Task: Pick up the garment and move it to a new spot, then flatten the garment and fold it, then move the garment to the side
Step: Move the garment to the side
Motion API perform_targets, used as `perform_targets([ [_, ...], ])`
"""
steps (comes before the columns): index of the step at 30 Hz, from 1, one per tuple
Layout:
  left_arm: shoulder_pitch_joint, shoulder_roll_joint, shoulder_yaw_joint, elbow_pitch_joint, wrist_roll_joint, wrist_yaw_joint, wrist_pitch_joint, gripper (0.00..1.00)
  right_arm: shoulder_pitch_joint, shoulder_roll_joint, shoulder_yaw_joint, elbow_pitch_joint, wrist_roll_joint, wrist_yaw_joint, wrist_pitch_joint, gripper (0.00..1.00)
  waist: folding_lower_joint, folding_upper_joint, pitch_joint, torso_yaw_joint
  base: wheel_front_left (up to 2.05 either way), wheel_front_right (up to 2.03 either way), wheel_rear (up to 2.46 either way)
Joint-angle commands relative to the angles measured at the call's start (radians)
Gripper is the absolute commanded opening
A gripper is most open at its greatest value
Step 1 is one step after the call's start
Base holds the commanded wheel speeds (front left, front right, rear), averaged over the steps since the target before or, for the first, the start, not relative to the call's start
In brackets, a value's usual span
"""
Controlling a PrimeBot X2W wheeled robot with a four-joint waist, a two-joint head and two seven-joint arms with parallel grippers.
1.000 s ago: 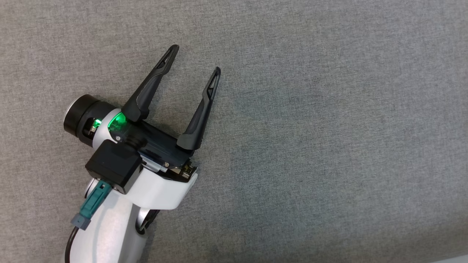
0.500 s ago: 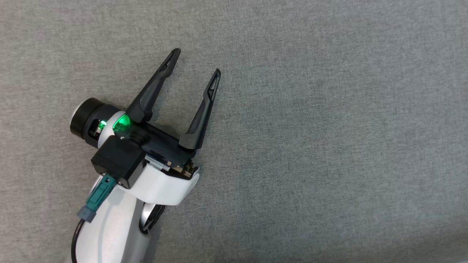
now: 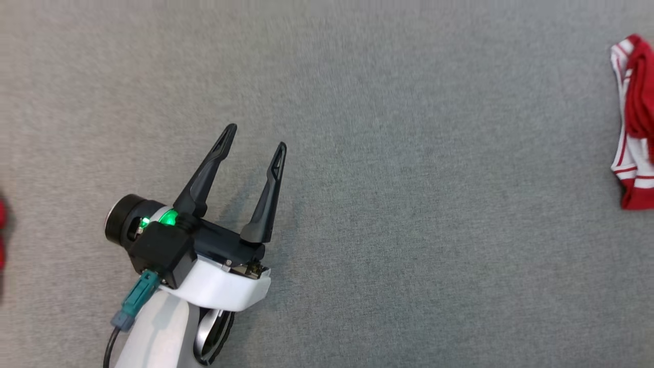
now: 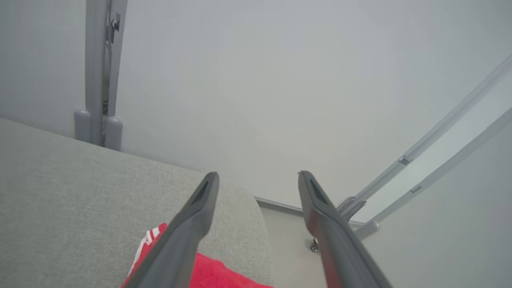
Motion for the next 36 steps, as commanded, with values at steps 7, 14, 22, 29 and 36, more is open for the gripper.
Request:
perform_targets([
  [7, 0.064, -0.001, 0.04, -0.014, -0.018, 0.031, 0.001, 1.0, 0.077, 0.113, 0.061, -0.136, -0.027, 0.0, -0.026, 1.0, 0.0, 0.0, -0.168, 0.057, 0.0, 0.0, 0.0],
  [14, 0.12, -0.001, 0.081, -0.01, -0.037, 0.075, 0.001, 1.0, 0.187, 0.245, 0.098, -0.241, -0.062, 0.0, -0.071, 1.0, 0.0, 0.0, -0.237, 0.103, 0.0, 0.0, 0.0],
  [22, 0.184, -0.001, 0.13, 0.008, -0.073, 0.132, 0.001, 1.0, 0.321, 0.404, 0.067, -0.272, -0.079, 0.0, -0.119, 1.0, 0.0, 0.0, -0.312, 0.141, 0.0, 0.0, 0.0],
  [29, 0.244, -0.002, 0.145, 0.054, -0.085, 0.152, 0.001, 1.0, 0.469, 0.567, 0.01, -0.269, -0.16, 0.0, -0.169, 1.0, 0.0, 0.0, -0.365, 0.156, 0.0, 0.0, 0.0],
  [36, 0.292, -0.002, 0.155, 0.123, -0.097, 0.161, 0.001, 1.0, 0.552, 0.672, -0.011, -0.239, -0.209, 0.0, -0.183, 1.0, 0.0, 0.0, -0.398, 0.148, 0.0, 0.0, 0.0],
])
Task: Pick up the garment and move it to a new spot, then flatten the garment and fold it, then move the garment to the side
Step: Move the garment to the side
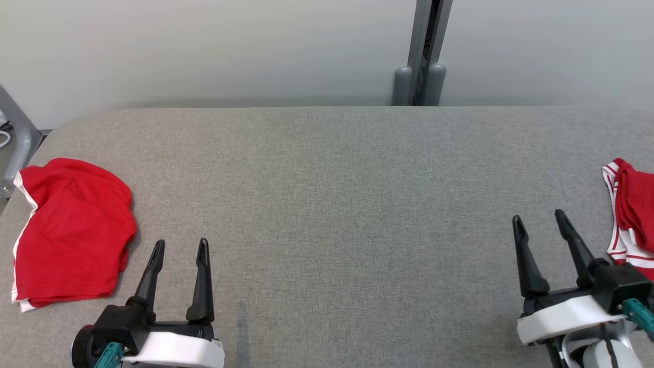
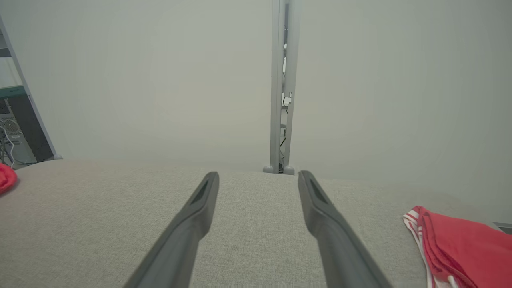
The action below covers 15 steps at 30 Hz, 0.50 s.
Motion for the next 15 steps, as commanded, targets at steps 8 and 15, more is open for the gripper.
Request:
perform_targets([
  [8, 0.007, 0.003, -0.007, 0.023, -0.005, 0.006, 0.0, 1.0, 0.038, 0.034, -0.01, -0.007, -0.01, 0.0, -0.009, 1.0, -0.0001, 0.0, -0.008, -0.004, 0.0, 0.0, 0.0],
  [15, -0.005, 0.003, -0.01, 0.026, -0.012, 0.006, 0.0, 1.0, 0.039, 0.042, -0.013, -0.007, -0.011, 0.0, -0.009, 1.0, -0.0001, 0.0, -0.004, 0.0, 0.0, 0.0, 0.0],
])
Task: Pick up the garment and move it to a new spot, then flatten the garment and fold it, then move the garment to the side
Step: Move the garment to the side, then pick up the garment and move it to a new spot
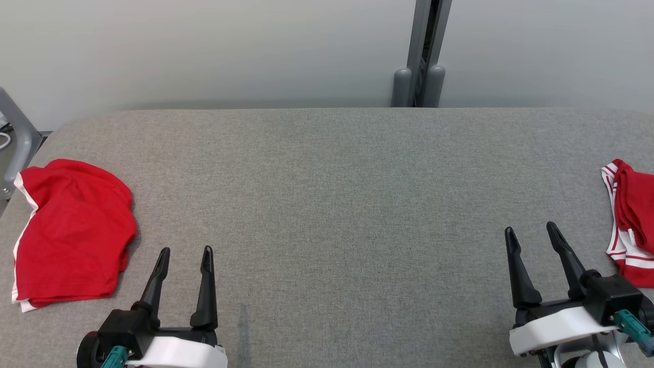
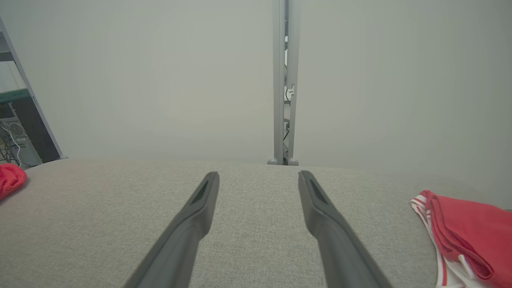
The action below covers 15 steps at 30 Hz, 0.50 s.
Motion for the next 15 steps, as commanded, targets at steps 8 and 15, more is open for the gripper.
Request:
perform_targets([
  [8, -0.009, 0.004, -0.001, 0.003, -0.005, 0.001, 0.0, 1.0, 0.011, 0.003, -0.003, -0.007, 0.005, 0.0, -0.007, 1.0, -0.0001, -0.0001, 0.004, -0.002, 0.0, 0.0, 0.0],
  [15, -0.018, 0.003, -0.001, 0.006, -0.003, -0.006, 0.0, 1.0, 0.015, 0.005, -0.012, -0.009, 0.001, 0.0, -0.007, 1.0, -0.0001, -0.0001, 0.01, -0.003, 0.0, 0.0, 0.0],
])
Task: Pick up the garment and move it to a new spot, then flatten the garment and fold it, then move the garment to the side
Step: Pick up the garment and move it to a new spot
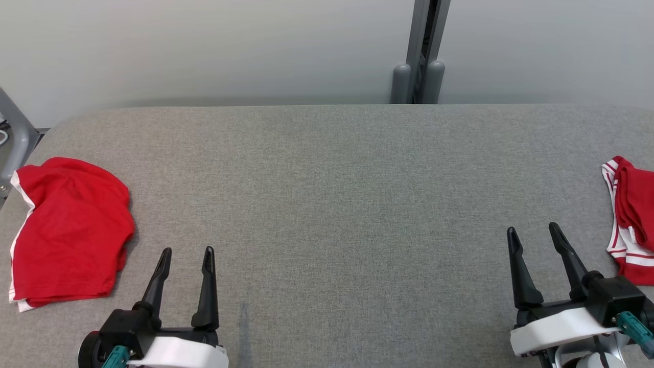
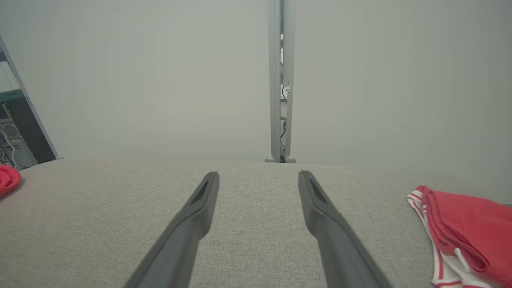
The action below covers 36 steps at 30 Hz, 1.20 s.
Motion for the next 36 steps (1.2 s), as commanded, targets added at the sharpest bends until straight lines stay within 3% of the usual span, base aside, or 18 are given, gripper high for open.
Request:
perform_targets([
  [1, -0.017, 0.004, 0.001, 0.002, -0.001, -0.001, 0.0, 1.0, 0.008, 0.0, -0.005, 0.001, 0.001, 0.0, -0.007, 1.0, 0.0, 0.0, 0.0, 0.0, 0.0, 0.0, 0.0],
  [36, -0.016, 0.004, -0.019, 0.011, -0.006, 0.002, 0.0, 1.0, 0.007, 0.001, -0.008, 0.012, 0.007, 0.0, -0.007, 1.0, 0.0, 0.0, 0.009, 0.006, 0.0, 0.0, 0.0],
])
